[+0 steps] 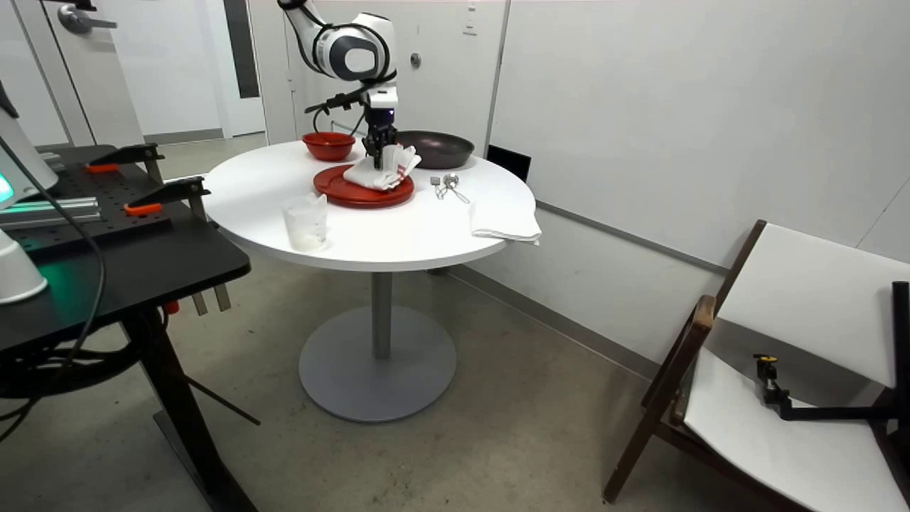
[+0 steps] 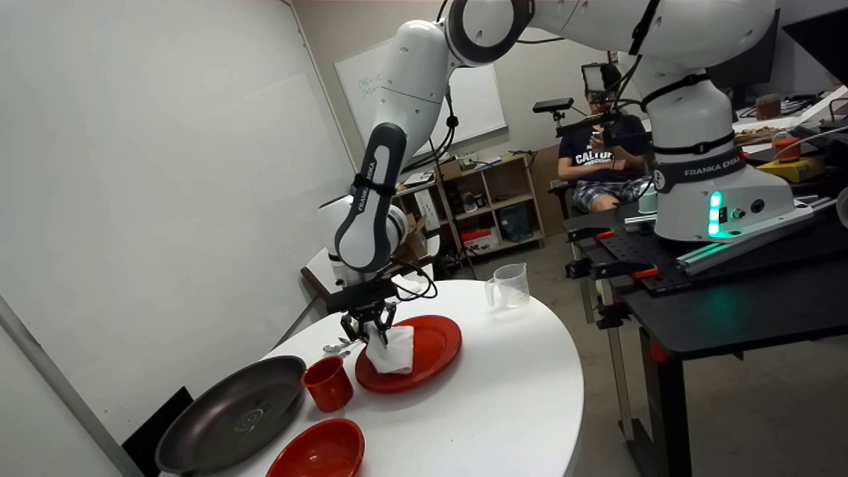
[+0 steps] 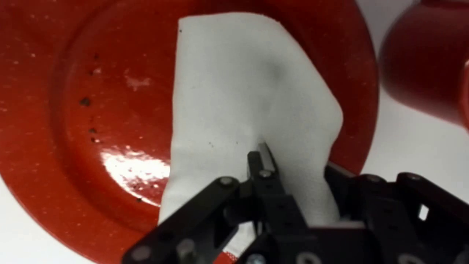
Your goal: Pick up the cloth from the table and wipe the plate
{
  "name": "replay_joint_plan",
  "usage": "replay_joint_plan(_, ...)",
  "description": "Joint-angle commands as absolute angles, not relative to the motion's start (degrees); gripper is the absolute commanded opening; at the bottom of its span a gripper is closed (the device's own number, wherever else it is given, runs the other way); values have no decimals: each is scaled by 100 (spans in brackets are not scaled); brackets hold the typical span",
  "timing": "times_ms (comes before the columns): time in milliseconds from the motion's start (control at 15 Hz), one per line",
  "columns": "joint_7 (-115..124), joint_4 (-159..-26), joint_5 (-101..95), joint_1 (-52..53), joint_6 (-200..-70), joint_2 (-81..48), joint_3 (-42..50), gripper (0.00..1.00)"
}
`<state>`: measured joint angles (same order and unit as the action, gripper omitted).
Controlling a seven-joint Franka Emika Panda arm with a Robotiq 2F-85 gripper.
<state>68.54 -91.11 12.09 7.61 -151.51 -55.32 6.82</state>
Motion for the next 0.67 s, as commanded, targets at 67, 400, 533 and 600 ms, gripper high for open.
replay_joint_plan(67,6440,-8610,1185,737,-15291,-5725,355,6)
replay_joint_plan(400,6160,-8558,1240,713,-15441,-5753,233,6)
replay_joint_plan(533,6160,-8567,1233,708,-15451,-5787,301,6)
replay_joint_plan(600,6162,-8573,1235,696,-15457,-5807,328,6)
